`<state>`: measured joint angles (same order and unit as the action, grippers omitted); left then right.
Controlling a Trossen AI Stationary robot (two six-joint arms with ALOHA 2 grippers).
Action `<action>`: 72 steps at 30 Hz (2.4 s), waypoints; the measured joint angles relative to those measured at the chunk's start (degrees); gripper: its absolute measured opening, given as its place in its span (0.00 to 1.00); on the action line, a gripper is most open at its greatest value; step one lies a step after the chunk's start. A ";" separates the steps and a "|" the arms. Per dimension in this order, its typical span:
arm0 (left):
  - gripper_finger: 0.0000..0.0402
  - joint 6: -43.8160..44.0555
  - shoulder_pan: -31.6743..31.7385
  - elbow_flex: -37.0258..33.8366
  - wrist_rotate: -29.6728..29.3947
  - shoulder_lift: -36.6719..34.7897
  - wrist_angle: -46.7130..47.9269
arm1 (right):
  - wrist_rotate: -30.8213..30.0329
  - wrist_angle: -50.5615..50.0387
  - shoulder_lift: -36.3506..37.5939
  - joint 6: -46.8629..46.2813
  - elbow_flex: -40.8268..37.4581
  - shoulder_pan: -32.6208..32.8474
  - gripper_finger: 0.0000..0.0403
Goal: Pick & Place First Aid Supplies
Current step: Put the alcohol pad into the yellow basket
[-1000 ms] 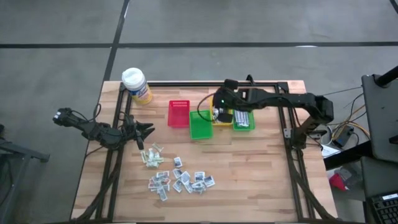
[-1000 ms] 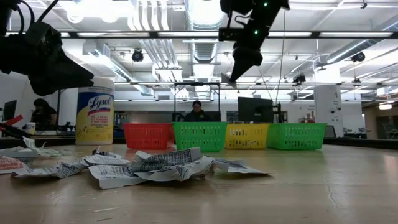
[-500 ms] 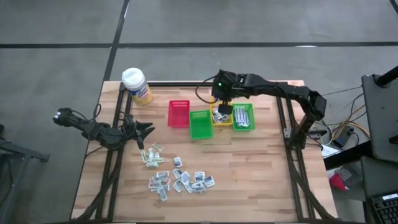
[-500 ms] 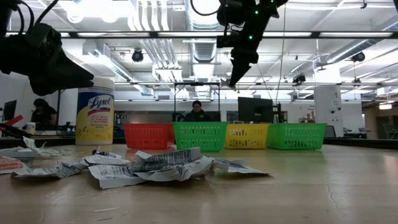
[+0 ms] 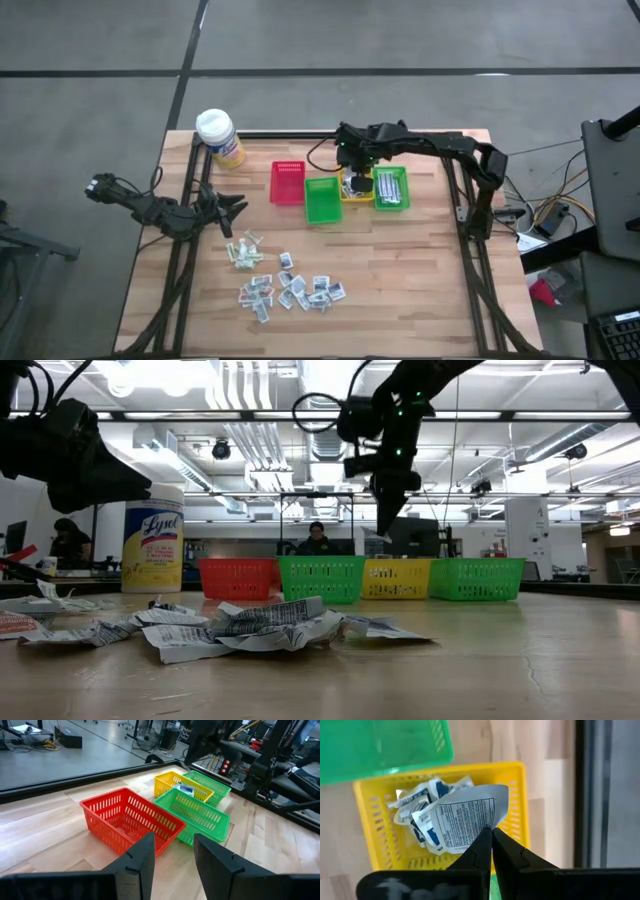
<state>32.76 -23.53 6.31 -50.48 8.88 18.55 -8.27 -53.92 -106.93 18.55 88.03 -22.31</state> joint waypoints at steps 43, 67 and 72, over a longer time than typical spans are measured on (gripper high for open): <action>0.33 0.22 0.00 0.00 -0.07 0.00 0.00 | 0.83 -1.14 -7.94 -4.00 1.07 -0.11 0.02; 0.33 -0.13 0.00 0.04 -0.04 0.00 0.44 | 0.77 -6.35 -5.44 -6.45 2.66 -0.11 0.31; 0.33 -0.13 0.00 0.04 -0.04 0.00 0.44 | 0.78 -6.43 -1.70 -9.42 2.71 0.00 0.29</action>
<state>32.62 -23.53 6.35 -50.52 8.88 18.98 -7.49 -60.35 -108.63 9.13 90.74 -22.30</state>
